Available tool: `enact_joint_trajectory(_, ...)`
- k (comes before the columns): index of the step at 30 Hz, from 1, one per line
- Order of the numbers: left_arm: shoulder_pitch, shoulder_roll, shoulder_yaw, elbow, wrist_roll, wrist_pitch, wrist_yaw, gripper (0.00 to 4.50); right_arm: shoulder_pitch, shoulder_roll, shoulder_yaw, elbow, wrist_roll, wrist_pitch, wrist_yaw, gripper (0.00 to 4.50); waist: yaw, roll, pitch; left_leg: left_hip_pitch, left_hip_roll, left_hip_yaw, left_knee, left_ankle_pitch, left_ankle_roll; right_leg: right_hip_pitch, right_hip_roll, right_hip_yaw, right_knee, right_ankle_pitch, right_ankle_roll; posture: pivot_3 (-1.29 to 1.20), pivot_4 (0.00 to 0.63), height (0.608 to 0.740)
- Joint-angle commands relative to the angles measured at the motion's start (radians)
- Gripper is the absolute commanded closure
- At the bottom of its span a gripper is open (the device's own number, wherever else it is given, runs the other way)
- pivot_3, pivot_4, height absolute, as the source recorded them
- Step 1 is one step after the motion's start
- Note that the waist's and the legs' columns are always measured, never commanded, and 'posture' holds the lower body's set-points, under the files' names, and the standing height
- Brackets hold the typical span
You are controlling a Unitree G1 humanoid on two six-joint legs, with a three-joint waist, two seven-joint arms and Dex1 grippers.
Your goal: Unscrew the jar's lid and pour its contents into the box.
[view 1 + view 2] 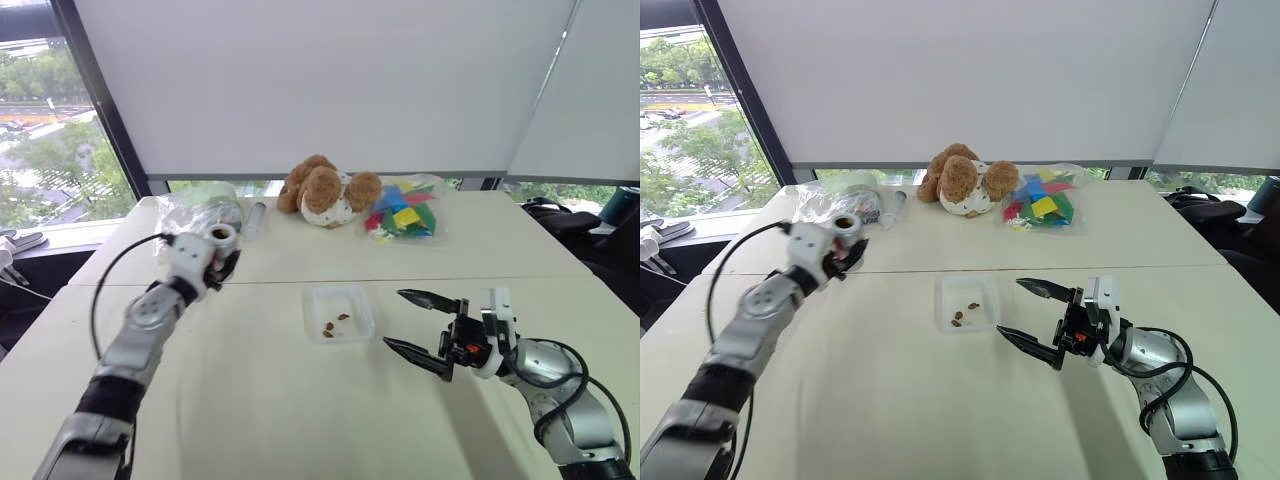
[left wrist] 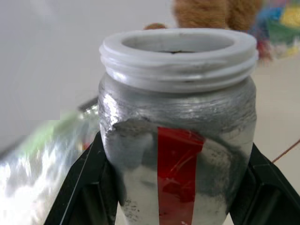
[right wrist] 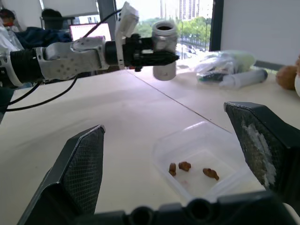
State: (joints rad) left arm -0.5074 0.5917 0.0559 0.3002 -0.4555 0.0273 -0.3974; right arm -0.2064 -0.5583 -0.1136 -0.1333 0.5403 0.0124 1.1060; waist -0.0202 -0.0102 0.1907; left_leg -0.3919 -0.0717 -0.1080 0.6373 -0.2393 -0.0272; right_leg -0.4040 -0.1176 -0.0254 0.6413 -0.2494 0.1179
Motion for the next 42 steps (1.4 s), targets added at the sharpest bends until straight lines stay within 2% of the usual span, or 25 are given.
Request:
enact_joint_trajectory(1,0.094,-0.026,0.200,-0.075,-0.149,0.072,0.009,2.28,-0.018,0.014,0.019,0.000,-0.004,-0.033,0.024,0.05,0.003,0.000,0.000,0.000,0.000,0.000,0.000,0.000,0.000,0.000,0.000,0.000,0.000,0.000,0.000,0.00,0.150,0.740)
enact_joint_trajectory(6,0.234,-0.070,0.342,-0.022,-0.090,-0.033,0.078,2.28,-0.041,0.034,0.046,0.027,-0.024,-0.100,0.067,0.05,0.011,-0.001,0.000,0.000,0.000,-0.001,0.004,0.000,0.000,0.001,0.001,0.000,0.002,0.000,0.000,0.00,0.150,0.740)
enact_joint_trajectory(9,0.258,-0.089,0.371,0.017,-0.044,-0.093,0.097,2.28,-0.044,0.037,0.052,0.040,-0.028,-0.116,0.074,0.05,0.018,-0.001,-0.001,0.000,-0.001,-0.001,0.006,0.000,0.000,0.002,0.000,0.000,0.002,0.000,0.000,0.00,0.150,0.740)
enact_joint_trajectory(16,0.244,-0.117,0.375,0.137,0.038,-0.188,0.107,2.28,-0.036,0.032,0.054,0.039,-0.026,-0.125,0.073,0.05,0.033,-0.002,-0.001,0.000,-0.001,-0.001,0.007,0.000,0.000,0.003,0.000,0.000,0.002,0.000,0.000,0.00,0.150,0.740)
enact_joint_trajectory(23,0.237,-0.131,0.378,0.157,0.034,-0.181,0.083,2.28,-0.040,0.024,0.048,0.033,-0.018,-0.119,0.076,0.05,0.032,-0.001,-0.001,0.000,-0.001,-0.001,0.007,0.000,0.000,0.003,0.000,0.000,0.003,0.000,0.000,0.00,0.150,0.740)
enact_joint_trajectory(25,0.243,-0.130,0.382,0.154,0.038,-0.186,0.086,1.16,-0.037,0.022,0.049,0.028,-0.016,-0.120,0.080,0.00,0.032,-0.001,-0.001,0.000,-0.001,-0.001,0.007,0.000,0.000,0.003,0.000,0.000,0.003,0.000,0.000,0.00,0.150,0.740)
enact_joint_trajectory(27,0.251,-0.130,0.391,0.148,0.043,-0.185,0.103,0.27,-0.033,0.018,0.045,0.023,-0.013,-0.119,0.083,0.00,0.032,-0.001,-0.001,0.000,-0.001,-0.001,0.007,0.000,0.000,0.003,0.000,0.000,0.003,0.000,0.000,0.00,0.150,0.740)
enact_joint_trajectory(28,0.258,-0.128,0.391,0.139,0.043,-0.182,0.100,0.07,-0.032,0.015,0.042,0.022,-0.012,-0.119,0.086,0.00,0.032,-0.001,-0.001,0.000,-0.001,-0.001,0.007,0.000,0.000,0.003,0.000,0.000,0.003,0.000,0.000,0.00,0.150,0.740)
enact_joint_trajectory(36,0.352,-0.110,0.394,-0.003,0.016,-0.108,0.053,0.07,0.017,-0.048,-0.012,0.011,0.009,-0.111,0.110,0.00,0.032,-0.001,-0.001,-0.001,0.000,-0.001,0.007,-0.001,0.000,0.002,0.000,0.000,0.002,0.000,0.000,0.00,0.150,0.740)
enact_joint_trajectory(42,0.484,-0.033,0.423,-0.118,-0.013,-0.017,-0.047,0.07,0.055,-0.119,-0.072,0.016,0.019,-0.072,0.102,0.00,0.030,-0.001,-0.001,-0.001,0.000,-0.001,0.006,-0.001,0.001,0.002,0.000,0.000,0.001,0.000,-0.001,0.00,0.150,0.740)
